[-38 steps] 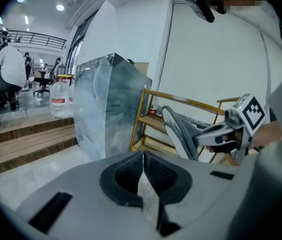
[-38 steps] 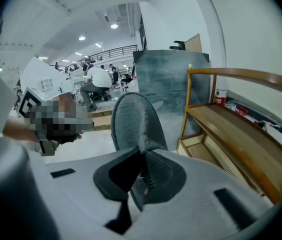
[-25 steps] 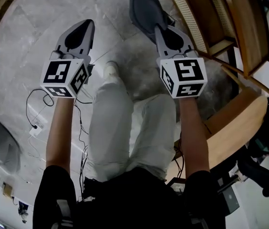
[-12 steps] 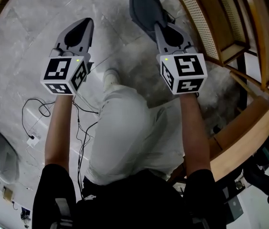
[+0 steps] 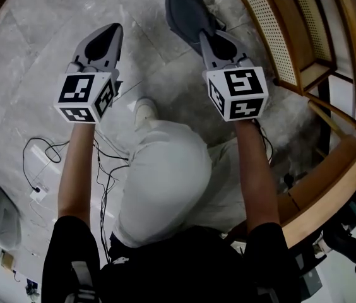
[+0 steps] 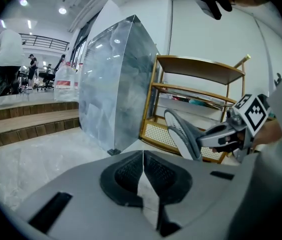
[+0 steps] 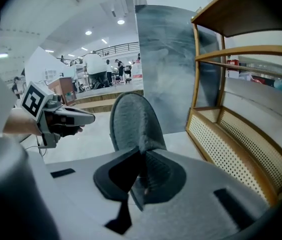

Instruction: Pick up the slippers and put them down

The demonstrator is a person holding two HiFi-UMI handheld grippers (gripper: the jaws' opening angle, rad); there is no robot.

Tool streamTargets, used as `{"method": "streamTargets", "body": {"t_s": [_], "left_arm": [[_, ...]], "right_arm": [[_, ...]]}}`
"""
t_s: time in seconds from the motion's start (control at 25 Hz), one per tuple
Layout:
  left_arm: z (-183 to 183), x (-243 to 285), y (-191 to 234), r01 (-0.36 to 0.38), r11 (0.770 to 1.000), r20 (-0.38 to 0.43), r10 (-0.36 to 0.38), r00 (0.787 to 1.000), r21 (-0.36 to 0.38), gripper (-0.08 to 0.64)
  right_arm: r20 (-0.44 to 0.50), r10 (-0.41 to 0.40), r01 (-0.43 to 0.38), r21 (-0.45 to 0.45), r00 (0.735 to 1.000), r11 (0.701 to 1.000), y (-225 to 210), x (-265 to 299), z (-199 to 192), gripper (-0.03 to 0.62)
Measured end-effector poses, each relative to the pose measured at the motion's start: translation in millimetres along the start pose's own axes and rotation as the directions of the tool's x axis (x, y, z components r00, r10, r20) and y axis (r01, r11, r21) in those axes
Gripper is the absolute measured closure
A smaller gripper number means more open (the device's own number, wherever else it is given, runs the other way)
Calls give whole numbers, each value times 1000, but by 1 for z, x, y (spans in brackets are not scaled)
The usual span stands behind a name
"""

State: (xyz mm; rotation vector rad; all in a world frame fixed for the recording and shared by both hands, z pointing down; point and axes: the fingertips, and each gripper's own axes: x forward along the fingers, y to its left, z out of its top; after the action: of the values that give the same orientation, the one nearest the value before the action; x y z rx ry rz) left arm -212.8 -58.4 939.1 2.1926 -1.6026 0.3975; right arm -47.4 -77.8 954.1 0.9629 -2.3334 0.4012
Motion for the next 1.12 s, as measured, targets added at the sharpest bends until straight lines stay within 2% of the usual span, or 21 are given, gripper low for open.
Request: {"method": "streamTargets", "body": {"t_s": [0.4,0.6,0.8,1.12], "left_arm": [[-38,10,7,-2,1000,-27,2,1000,-16,554],[-70,19,14,-20,1000,-54,21,998,3,554],[-104,26,20,-30,999,-101,27,995,-32,554],[-150,40,15,12,998,-186,-23,982,-62,554]], "right_arm": [[-39,9,-9,-3,999,1000,2,30,-38,589],[-72,6,-5,15,997,1000,1,46,-60,589],[-104,7,-7,-2,995,1000,6,60,-78,589],[-186,11,-10,7,982,1000,8,79,-120,589]]}}
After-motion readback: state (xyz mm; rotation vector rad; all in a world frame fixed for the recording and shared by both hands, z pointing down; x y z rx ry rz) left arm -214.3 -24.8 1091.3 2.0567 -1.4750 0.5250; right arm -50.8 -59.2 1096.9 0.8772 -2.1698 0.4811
